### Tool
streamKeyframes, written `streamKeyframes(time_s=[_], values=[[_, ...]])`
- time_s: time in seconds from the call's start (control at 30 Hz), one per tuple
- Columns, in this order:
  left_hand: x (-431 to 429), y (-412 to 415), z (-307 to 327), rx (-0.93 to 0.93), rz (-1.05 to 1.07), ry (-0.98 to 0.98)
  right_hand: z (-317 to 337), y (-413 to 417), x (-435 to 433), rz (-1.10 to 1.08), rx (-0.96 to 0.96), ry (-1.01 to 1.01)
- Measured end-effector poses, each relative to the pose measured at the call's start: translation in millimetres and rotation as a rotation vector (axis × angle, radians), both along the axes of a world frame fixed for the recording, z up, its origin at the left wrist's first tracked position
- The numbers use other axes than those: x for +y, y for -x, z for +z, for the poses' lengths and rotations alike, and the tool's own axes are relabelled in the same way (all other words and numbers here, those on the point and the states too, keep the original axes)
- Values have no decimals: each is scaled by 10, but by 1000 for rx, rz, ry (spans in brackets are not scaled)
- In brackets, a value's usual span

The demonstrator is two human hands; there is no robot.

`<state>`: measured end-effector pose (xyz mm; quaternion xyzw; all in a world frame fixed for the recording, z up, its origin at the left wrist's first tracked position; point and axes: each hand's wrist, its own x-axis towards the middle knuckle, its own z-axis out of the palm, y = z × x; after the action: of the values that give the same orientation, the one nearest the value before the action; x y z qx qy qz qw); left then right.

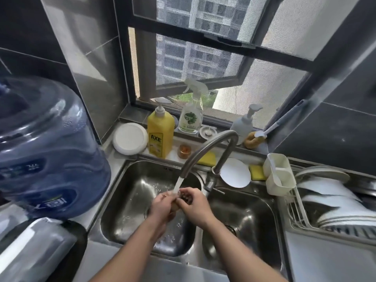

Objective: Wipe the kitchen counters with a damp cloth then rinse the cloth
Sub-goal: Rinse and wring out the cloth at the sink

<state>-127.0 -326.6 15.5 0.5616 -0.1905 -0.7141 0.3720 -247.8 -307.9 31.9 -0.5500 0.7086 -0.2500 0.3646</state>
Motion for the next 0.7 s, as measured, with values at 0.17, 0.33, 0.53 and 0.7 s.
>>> streamKeyframes(time_s=[0.17,0.33,0.53,0.7], values=[[-31,-37,-20,-62,-51,67,23,19,-59,-156,-291,-94],[-76,-91,82,-99,-83,137,192,-12,-138,-183,-334,-27],[-54,-230,112,-209,-124,290,241,-81,-185,-93,-25,98],[-68,-392,-20,-406,-286,412,352,-111,-192,-136,38,211]])
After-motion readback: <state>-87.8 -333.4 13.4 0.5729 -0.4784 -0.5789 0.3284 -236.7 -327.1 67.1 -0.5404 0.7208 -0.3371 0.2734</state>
